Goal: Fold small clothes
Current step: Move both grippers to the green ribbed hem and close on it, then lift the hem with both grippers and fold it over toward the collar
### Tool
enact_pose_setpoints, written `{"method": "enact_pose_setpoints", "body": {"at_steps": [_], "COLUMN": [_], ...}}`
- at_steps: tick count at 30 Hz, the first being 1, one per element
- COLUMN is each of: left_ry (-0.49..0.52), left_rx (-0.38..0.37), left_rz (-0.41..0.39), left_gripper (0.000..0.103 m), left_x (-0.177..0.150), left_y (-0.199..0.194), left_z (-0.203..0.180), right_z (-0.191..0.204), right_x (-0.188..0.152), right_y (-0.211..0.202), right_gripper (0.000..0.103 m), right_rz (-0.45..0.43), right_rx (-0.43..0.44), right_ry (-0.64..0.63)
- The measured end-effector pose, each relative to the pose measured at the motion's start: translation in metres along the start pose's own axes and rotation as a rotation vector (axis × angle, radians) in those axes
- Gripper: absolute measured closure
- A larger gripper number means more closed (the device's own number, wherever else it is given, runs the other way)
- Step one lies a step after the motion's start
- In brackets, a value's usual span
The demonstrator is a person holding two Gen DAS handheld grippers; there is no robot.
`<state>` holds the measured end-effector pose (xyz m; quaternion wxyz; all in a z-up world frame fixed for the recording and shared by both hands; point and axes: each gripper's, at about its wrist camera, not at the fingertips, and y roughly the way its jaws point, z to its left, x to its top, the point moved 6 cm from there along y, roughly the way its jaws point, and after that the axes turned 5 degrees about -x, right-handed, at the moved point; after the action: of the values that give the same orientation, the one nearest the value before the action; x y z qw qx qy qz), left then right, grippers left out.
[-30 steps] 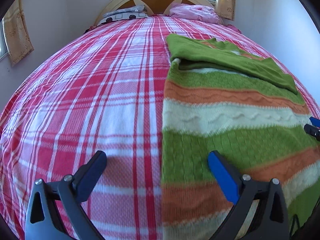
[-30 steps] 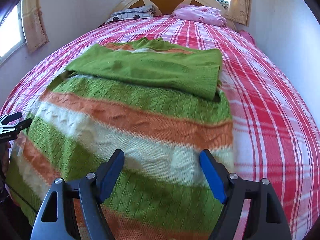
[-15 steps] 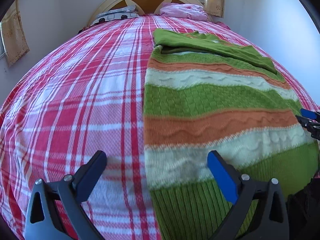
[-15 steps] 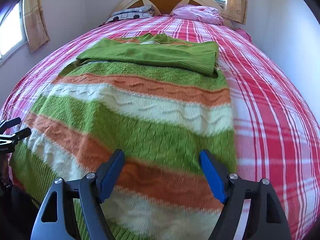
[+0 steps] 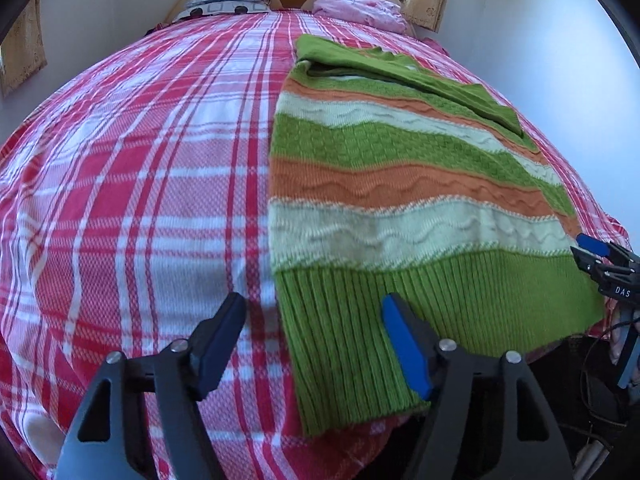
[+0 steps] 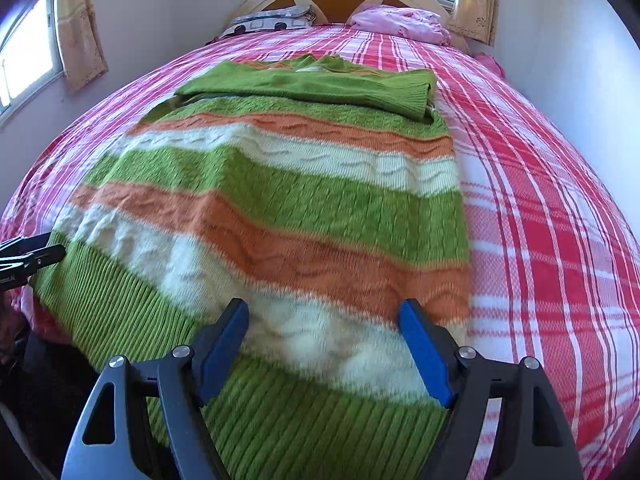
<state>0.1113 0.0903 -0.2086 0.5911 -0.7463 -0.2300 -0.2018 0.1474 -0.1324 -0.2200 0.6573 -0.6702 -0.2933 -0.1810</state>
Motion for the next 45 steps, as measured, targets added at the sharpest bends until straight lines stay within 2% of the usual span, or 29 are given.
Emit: {"method": "enact_pose_setpoints", "body": {"at_steps": [1,4,8,12,14,16,17,19,23,31,34,37,39,41,42,45], "left_ry": [-0.003,-0.002,0.002,0.019,0.031,0.03,0.029,0.031,0.033,0.02,0.016,-0.007,-0.013,-0.007,-0.002,0.01], "left_rx": [-0.013,-0.03,-0.039,-0.059,-0.055,-0.055,-0.066,-0.072,-0.073,-0.068,-0.079,-0.109,-0.118,-0.121,-0.126,-0.136], "left_rz": [0.008,0.015,0.022,0.023,0.015,0.005,-0.001,-0.008,-0.002,0.006,0.011,0.016,0.014,0.011,0.009,-0.003], "left_gripper": [0.039,0.045,0.048,0.064,0.068,0.084,0.087,0.087,0.087,0.084,0.084,0.082,0.083,0.086,0.09,0.092], "left_x": [-0.002,-0.004,-0.007,-0.009,-0.009,-0.008,-0.007,-0.007,-0.008,-0.008,-0.007,-0.008,-0.008,-0.008,-0.009,-0.008], "left_y": [0.0,-0.002,-0.003,-0.005,-0.006,-0.009,-0.01,-0.012,-0.011,-0.008,-0.006,-0.005,-0.006,-0.007,-0.008,-0.011], "left_z": [-0.001,-0.004,-0.008,-0.014,-0.016,-0.015,-0.016,-0.017,-0.018,-0.015,-0.015,-0.012,-0.012,-0.014,-0.015,-0.019], "right_z": [-0.001,-0.002,-0.002,-0.003,-0.009,-0.019,-0.023,-0.029,-0.034,-0.033,-0.03,-0.028,-0.028,-0.028,-0.028,-0.031], "right_x": [-0.003,-0.008,-0.018,-0.029,-0.034,-0.038,-0.041,-0.046,-0.049,-0.059,-0.06,-0.061,-0.062,-0.066,-0.068,-0.067], "right_y": [-0.003,-0.011,-0.02,-0.032,-0.037,-0.041,-0.042,-0.043,-0.048,-0.056,-0.056,-0.056,-0.056,-0.056,-0.055,-0.056], "right_gripper": [0.025,0.025,0.025,0.025,0.025,0.025,0.025,0.027,0.042,0.051,0.061,0.063,0.071,0.085,0.087,0.093], "right_rz": [0.002,-0.006,-0.003,-0.005,0.001,0.003,0.01,0.015,0.02,0.046,0.052,0.053,0.067,0.077,0.08,0.06], "right_rx": [0.006,0.001,0.008,0.002,0.02,0.023,0.022,0.034,0.045,0.094,0.137,0.135,0.147,0.167,0.177,0.191], "right_ry": [0.003,-0.014,-0.023,-0.033,0.004,0.042,0.055,0.085,0.113,0.134,0.157,0.153,0.16,0.177,0.183,0.198]}}
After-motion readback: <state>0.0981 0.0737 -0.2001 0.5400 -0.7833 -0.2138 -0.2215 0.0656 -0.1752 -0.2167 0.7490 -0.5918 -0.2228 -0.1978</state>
